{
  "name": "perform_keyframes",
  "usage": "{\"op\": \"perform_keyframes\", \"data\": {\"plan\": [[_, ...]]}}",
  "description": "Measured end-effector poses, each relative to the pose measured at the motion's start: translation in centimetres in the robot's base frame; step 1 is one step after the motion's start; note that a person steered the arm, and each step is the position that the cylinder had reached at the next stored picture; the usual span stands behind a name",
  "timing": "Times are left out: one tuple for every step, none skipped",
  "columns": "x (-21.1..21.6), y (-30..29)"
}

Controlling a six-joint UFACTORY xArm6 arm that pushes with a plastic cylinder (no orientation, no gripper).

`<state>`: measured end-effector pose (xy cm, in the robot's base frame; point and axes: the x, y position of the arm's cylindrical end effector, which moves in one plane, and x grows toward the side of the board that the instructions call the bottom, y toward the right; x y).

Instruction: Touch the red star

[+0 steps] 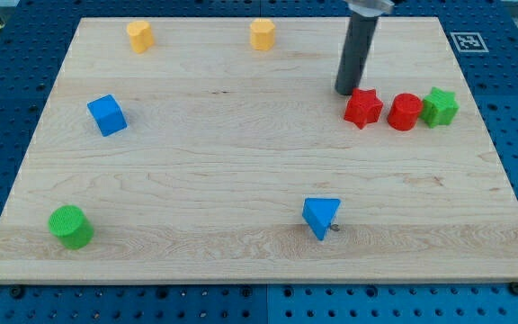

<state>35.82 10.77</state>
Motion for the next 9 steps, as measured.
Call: {"op": "perform_keyframes", "data": {"plan": [[0.51, -0.70], [0.63, -0.42], [0.95, -0.21], [0.95, -0.21], [0.96, -0.21], [1.01, -0.21], [1.01, -0.21], [1.02, -0.16], [1.02, -0.14]]}}
